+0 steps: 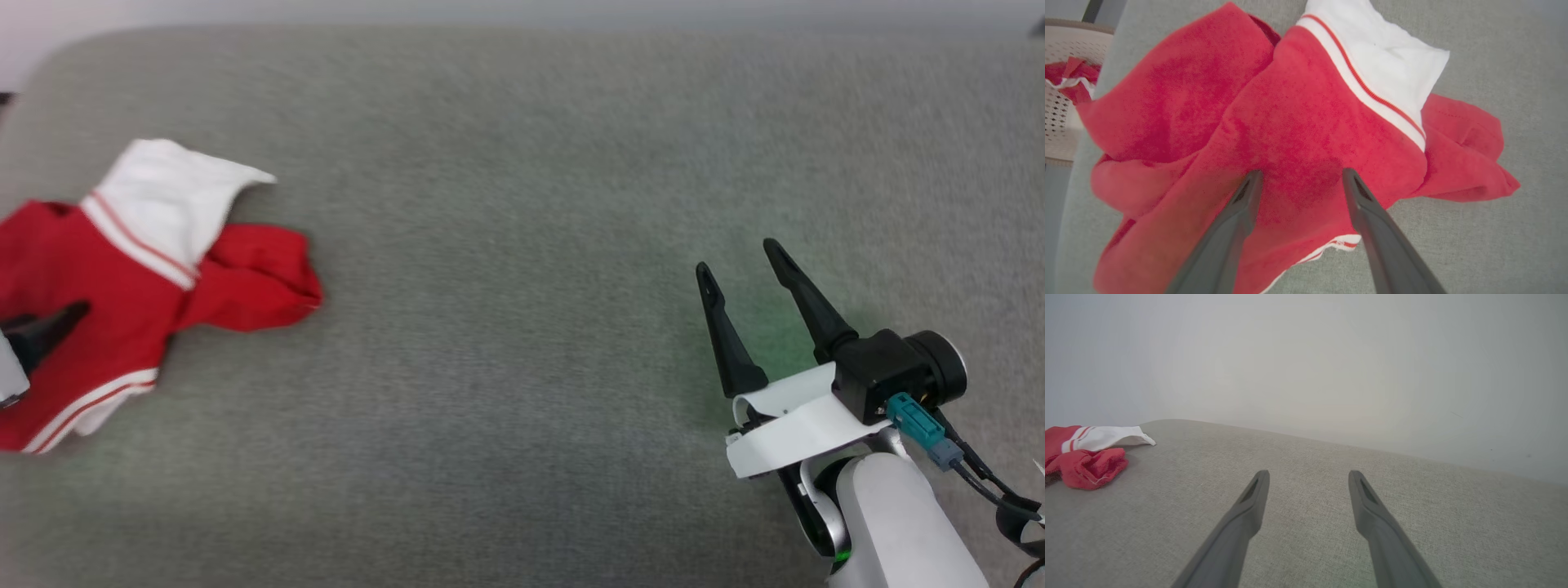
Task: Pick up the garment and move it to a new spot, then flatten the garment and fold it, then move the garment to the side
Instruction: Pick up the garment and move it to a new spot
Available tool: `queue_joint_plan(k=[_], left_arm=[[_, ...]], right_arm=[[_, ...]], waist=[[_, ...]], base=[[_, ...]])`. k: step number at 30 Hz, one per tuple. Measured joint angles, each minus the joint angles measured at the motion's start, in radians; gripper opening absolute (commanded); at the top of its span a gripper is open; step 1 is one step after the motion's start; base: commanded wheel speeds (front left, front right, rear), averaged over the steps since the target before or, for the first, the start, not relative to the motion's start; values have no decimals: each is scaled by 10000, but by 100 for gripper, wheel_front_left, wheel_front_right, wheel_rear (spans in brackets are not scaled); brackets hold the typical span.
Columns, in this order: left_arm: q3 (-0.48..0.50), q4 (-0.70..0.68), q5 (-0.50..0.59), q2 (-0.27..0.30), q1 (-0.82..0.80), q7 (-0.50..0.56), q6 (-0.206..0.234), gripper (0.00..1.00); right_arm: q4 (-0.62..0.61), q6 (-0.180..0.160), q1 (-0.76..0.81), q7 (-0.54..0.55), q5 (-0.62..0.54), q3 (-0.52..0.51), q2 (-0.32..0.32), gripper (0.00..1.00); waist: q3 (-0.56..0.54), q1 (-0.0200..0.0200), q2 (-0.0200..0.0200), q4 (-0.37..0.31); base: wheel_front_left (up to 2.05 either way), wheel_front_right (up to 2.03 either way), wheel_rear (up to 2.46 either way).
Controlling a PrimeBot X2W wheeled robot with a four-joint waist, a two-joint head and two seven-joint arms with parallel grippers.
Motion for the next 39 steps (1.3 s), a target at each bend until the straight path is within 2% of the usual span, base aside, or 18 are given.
queue_joint_plan(k=[5, 9, 19, 20, 21, 22, 23, 29, 34, 39], left_arm=[[-357, -67, -648, 320, 6, 115, -2, 100], [-589, 88, -1083, 288, 6, 31, 6, 100], [-679, 102, -1804, 729, -21, 67, 10, 100], [-681, 90, -1854, 763, -21, 67, 12, 91], [-686, 69, -1871, 788, -23, 67, 12, 69], [-683, 48, -1929, 790, -25, 44, 17, 39], [-677, 13, -2042, 786, -22, 23, 48, 0], [-767, -178, -1985, 596, 34, -403, 54, 0], [-1001, -86, -1498, 391, 45, -1498, 35, 0], [-901, -483, -1450, 533, -126, -2638, 23, 0]], right_arm=[[-351, 0, -50, 0, -155, 86, 4, 100], [-556, 0, -133, 0, -151, 84, 2, 100], [-949, 0, -155, 0, -17, 198, 2, 100], [-966, 0, -154, 0, -17, 209, 4, 100], [-980, 0, -151, 0, -15, 221, 4, 100], [-989, 0, -150, 0, -17, 234, 2, 100], [-991, 0, -149, 0, -15, 240, 2, 100], [-882, 0, -152, 0, -15, 236, 4, 100], [-510, 0, -143, 0, 132, 261, 4, 100], [-242, 0, 19, 0, 313, 268, 8, 100]], waist=[[644, 1, 0, -381], [1073, 0, 0, -638], [1690, 0, 0, -1144], [1712, 0, 0, -1176], [1724, 0, 0, -1200], [1719, 1, 0, -1208], [1703, 0, 0, -1206], [1381, 1, 0, -1130], [867, 1, 0, -1047], [240, 0, 0, -989]], base=[[0, 0, 0], [0, 0, 0], [0, 0, 0], [0, 0, 0], [0, 0, 0], [0, 0, 0], [0, 0, 0], [0, 0, 0], [0, 0, 0], [0, 0, 0]])
